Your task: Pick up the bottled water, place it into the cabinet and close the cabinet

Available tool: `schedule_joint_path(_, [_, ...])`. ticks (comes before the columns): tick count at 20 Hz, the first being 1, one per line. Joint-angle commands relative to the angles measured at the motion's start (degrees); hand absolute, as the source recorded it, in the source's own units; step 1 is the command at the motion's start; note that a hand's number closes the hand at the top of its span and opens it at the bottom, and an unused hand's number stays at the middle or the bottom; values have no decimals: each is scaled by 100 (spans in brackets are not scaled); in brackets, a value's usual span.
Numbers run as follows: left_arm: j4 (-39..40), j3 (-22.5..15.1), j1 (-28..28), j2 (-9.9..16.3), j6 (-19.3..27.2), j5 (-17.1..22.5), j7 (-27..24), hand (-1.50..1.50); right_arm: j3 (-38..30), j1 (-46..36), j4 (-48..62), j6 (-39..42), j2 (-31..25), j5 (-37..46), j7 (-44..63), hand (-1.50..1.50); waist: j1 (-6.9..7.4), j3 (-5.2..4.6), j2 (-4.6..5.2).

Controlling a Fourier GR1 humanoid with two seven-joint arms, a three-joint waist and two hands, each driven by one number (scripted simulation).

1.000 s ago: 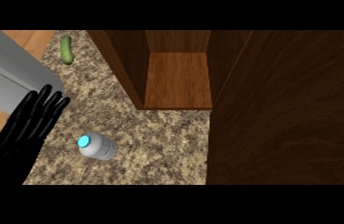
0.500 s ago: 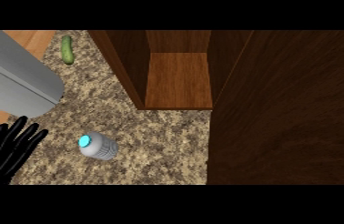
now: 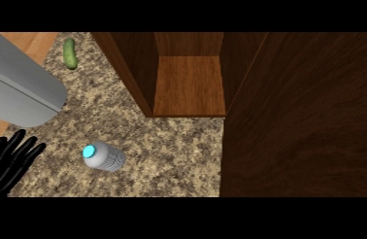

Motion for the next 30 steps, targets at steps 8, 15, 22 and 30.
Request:
schedule_joint_path(8, [1672,185,-678,-490,-40,-1525,-993,-150,107,1049,-961,249,-80,-196,-233,-150,-61,-2,5])
schedule_joint_path(15, [3279,-17,-1150,-660,-185,-2503,-2051,-150,236,1444,-908,469,-188,-37,-699,-150,-108,-6,6])
schedule_joint_path(22, [4610,-28,-1660,-744,3,-2992,-2875,-150,86,1585,-949,456,-210,-166,-738,-150,-35,-4,19])
schedule_joint_path(30, [6702,269,-2355,-618,426,-3536,-4320,-150,807,2450,-1052,669,-11,621,-1426,-150,-121,-12,11])
